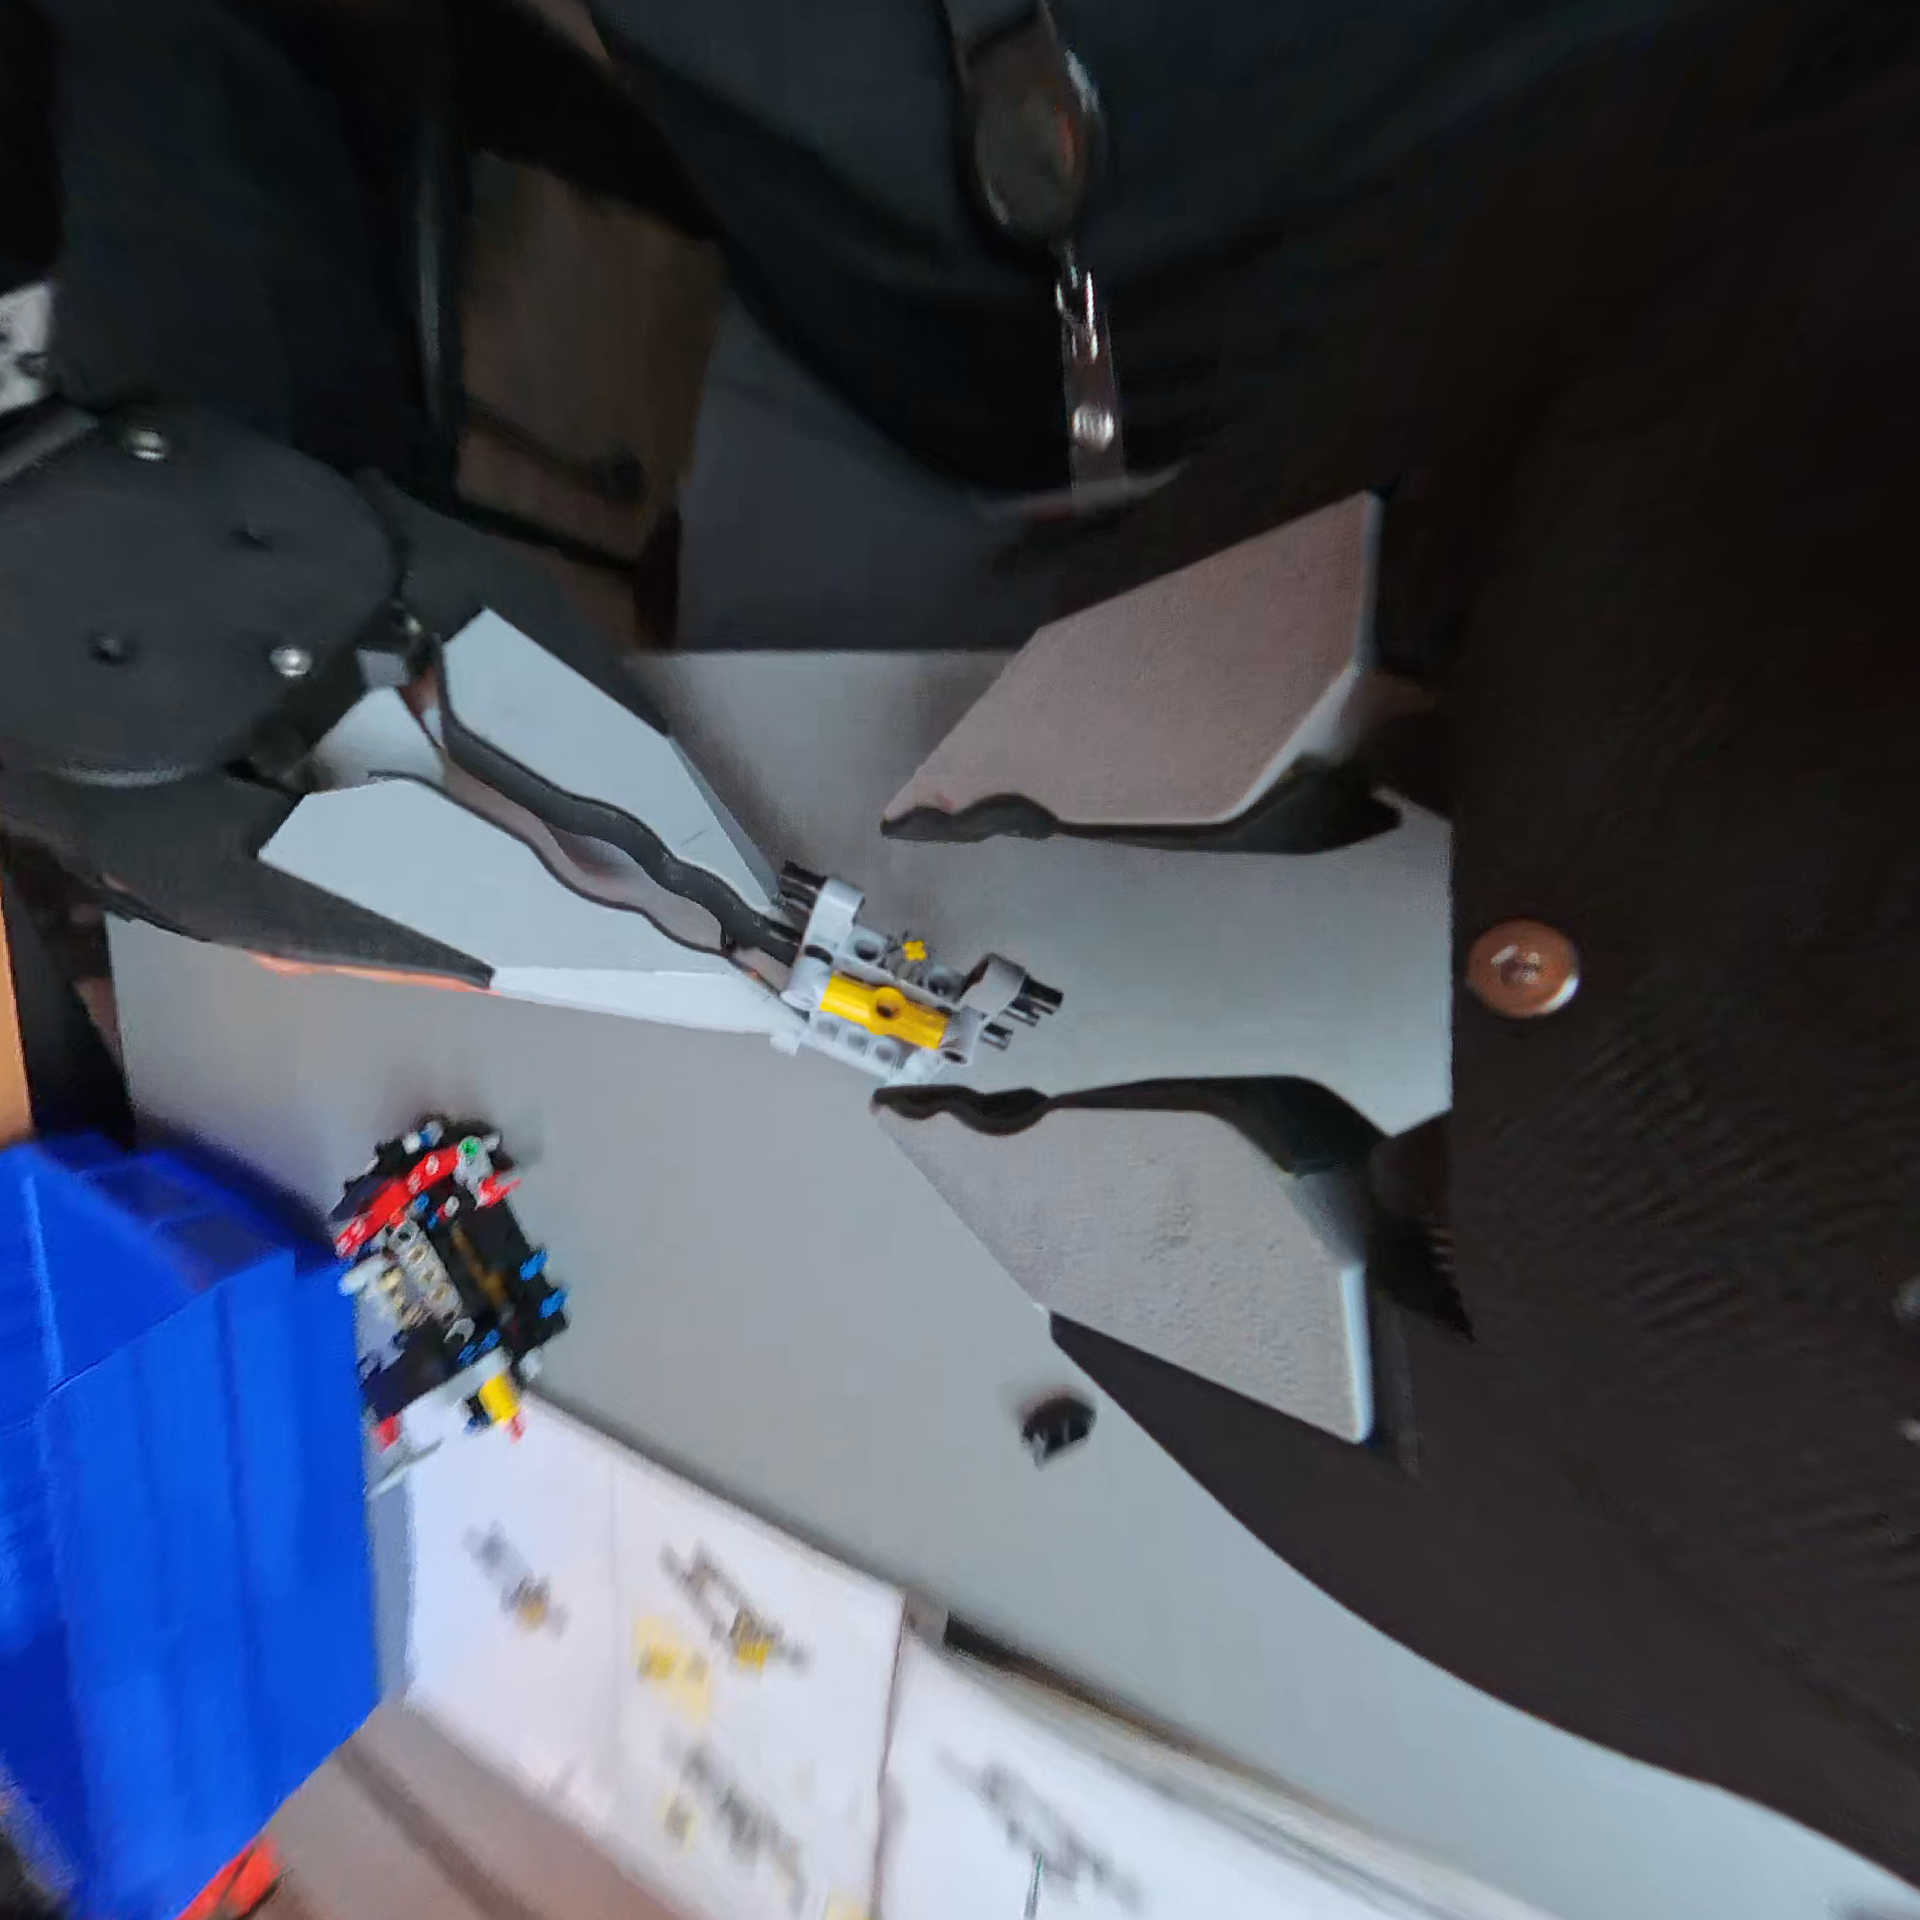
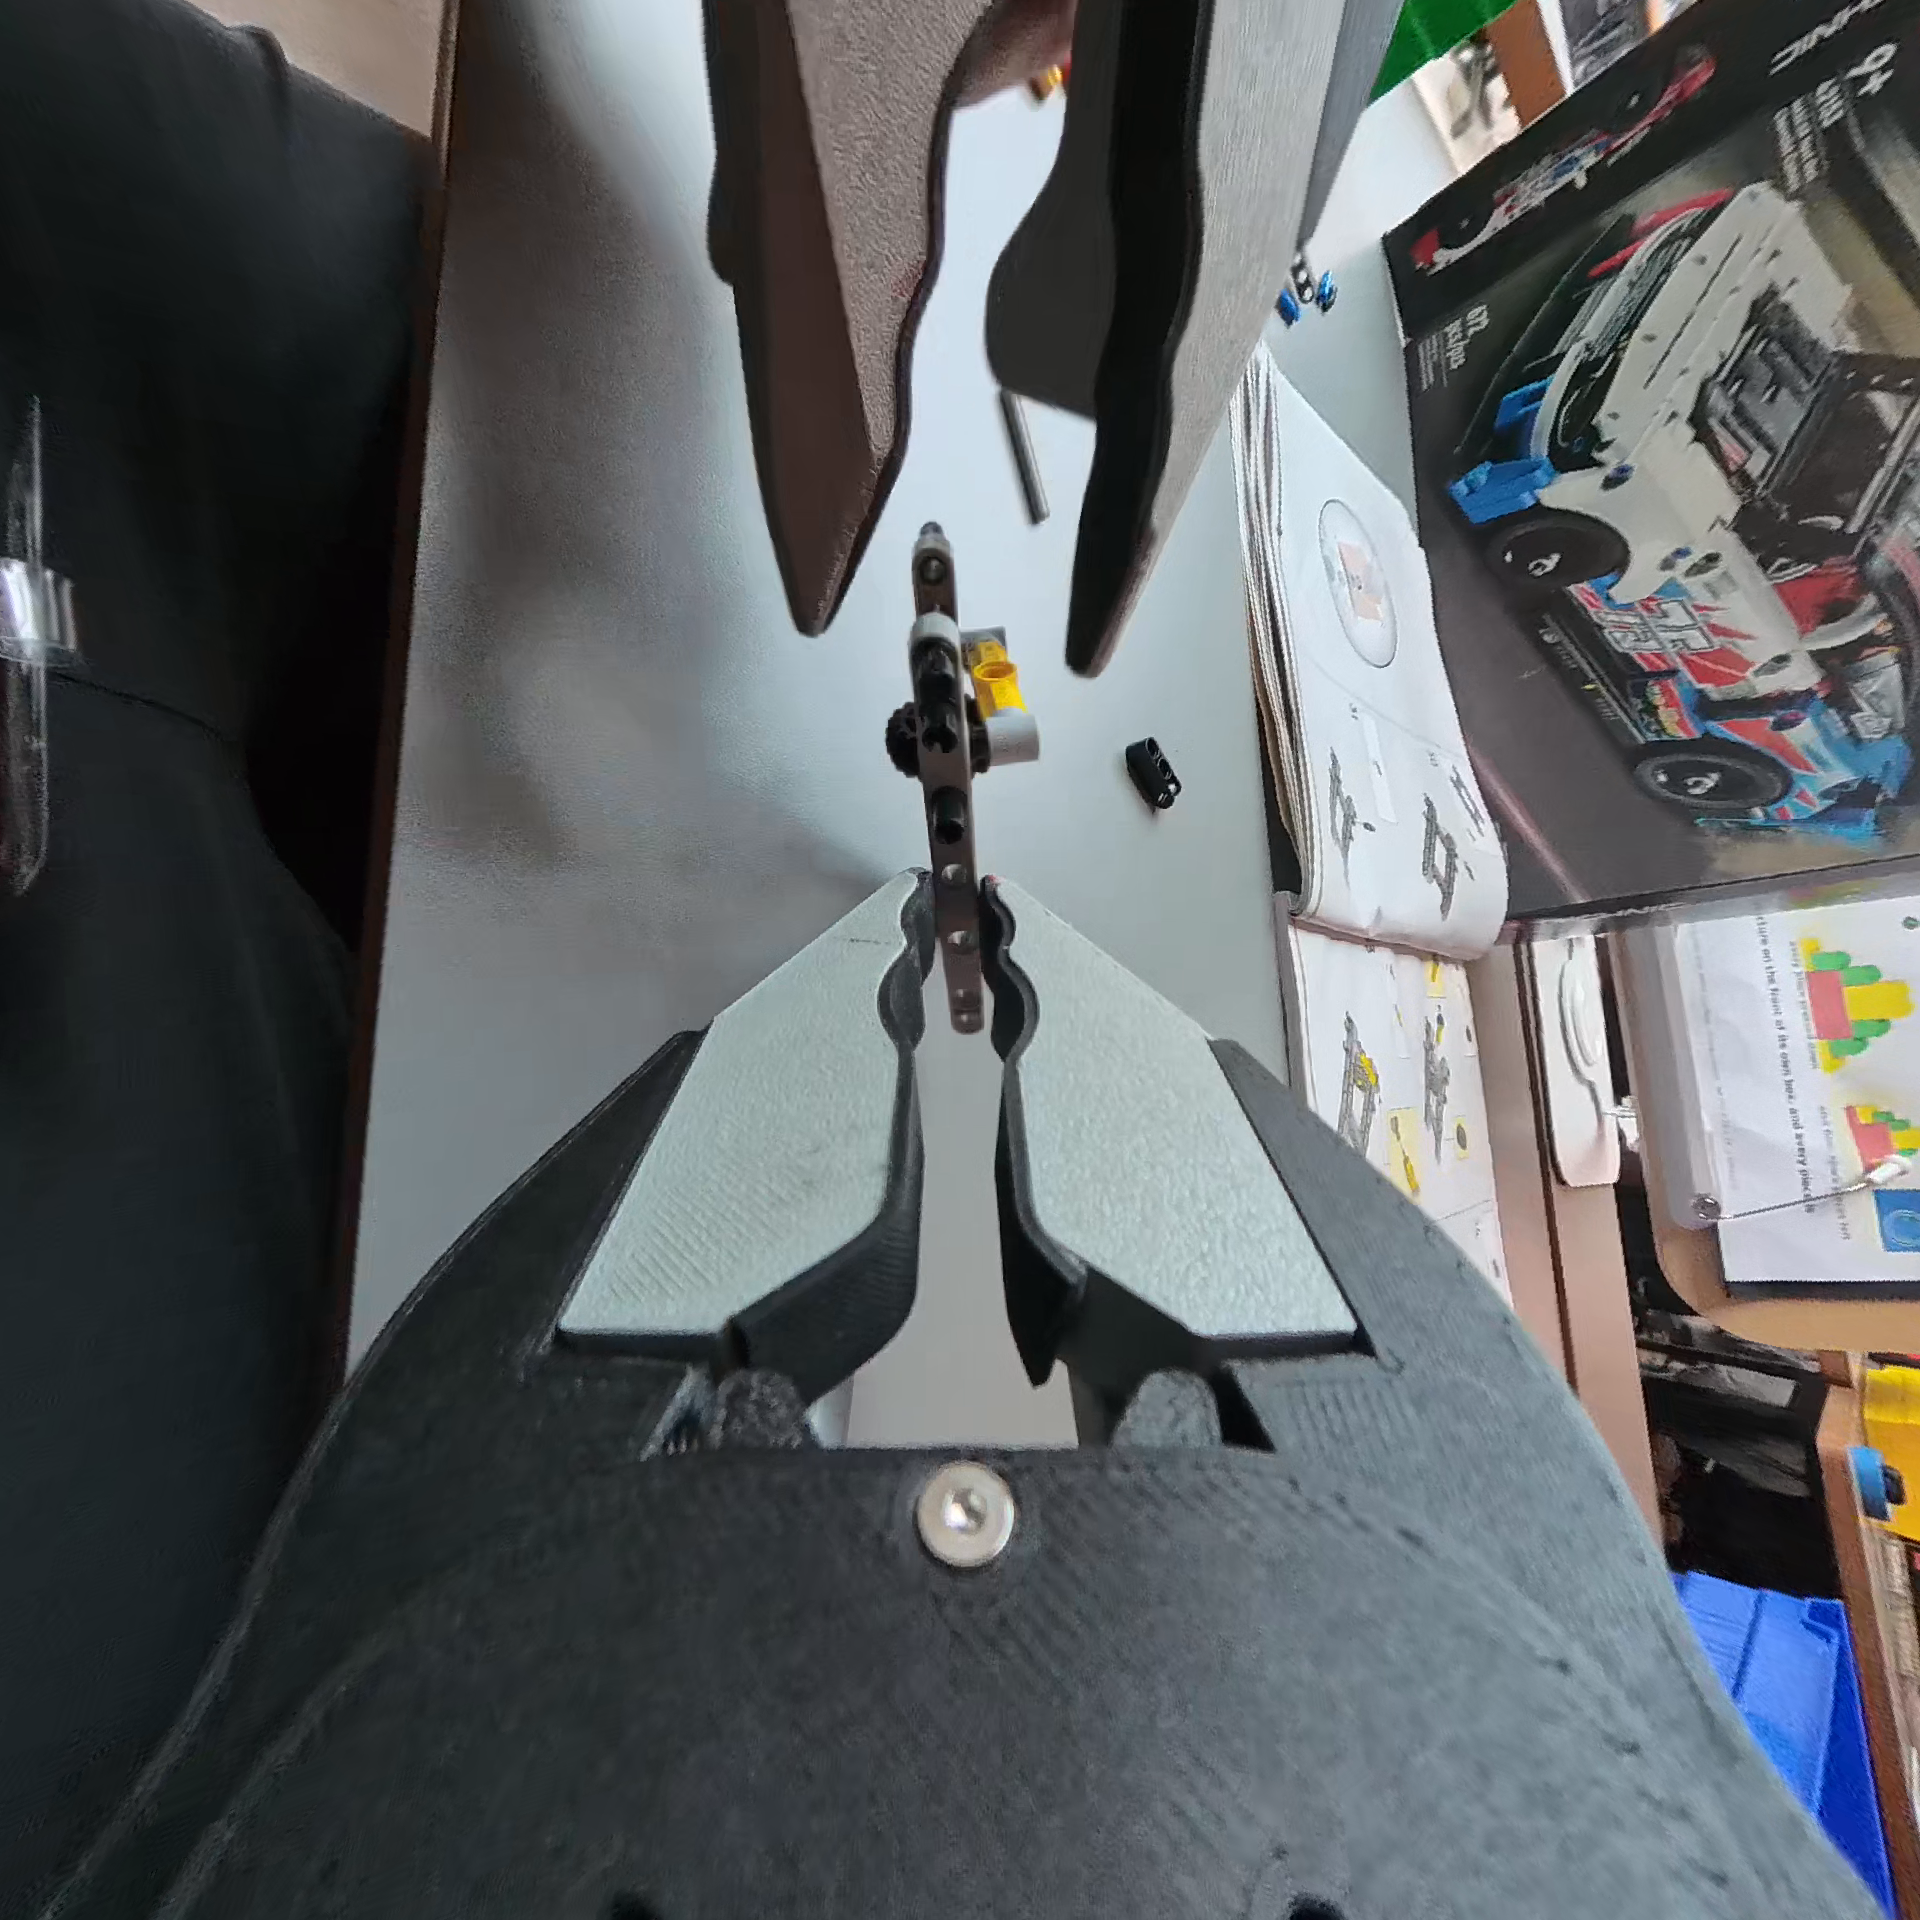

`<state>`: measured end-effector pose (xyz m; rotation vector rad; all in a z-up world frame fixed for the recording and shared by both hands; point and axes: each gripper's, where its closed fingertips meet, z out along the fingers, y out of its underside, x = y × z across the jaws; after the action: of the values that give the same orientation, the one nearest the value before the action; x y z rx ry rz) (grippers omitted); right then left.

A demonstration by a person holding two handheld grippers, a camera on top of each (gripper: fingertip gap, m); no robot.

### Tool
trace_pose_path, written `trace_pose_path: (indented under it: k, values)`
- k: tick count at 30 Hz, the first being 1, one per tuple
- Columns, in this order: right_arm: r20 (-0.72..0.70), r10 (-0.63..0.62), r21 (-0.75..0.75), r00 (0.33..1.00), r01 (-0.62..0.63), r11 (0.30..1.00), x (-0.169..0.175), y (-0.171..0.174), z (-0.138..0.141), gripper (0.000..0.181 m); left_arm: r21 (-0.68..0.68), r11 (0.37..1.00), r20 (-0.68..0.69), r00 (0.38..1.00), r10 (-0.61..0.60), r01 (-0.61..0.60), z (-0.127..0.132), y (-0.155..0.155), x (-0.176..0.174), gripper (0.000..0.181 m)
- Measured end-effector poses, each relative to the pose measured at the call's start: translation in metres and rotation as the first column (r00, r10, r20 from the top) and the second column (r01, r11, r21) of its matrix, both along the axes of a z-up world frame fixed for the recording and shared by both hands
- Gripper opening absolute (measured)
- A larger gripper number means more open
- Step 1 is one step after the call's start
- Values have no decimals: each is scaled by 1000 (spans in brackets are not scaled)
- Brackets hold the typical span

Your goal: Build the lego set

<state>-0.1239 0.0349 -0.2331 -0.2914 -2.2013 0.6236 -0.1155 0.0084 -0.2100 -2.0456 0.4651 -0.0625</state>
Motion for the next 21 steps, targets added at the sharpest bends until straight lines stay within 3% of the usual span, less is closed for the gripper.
trace_pose_path:
  k: [4, 7, 8, 10, 21]
  values:
    - [59, -1, -1, 998, 1, 1000, -5, 1, 4, 5, 29, 999, -335, 942, 39, -31, 1, 6, -5, 39]
    - [91, 26, -9, 996, -26, 1000, -5, -2, 8, 5, 34, 998, -400, 915, 60, -51, 0, 14, -6, 40]
    - [109, 39, -15, 993, -38, 999, -4, -4, 9, 4, 24, 998, -402, 914, 61, -56, -2, 17, -7, 40]
    - [138, 54, -29, 989, -50, 998, -4, -4, 11, 4, 23, 998, -416, 907, 66, -62, -4, 20, -11, 20]
    - [248, 121, -255, 961, -56, 965, -4, -8, 11, 5, 30, 999, -145, 989, 35, -31, -4, 19, -11, 18]
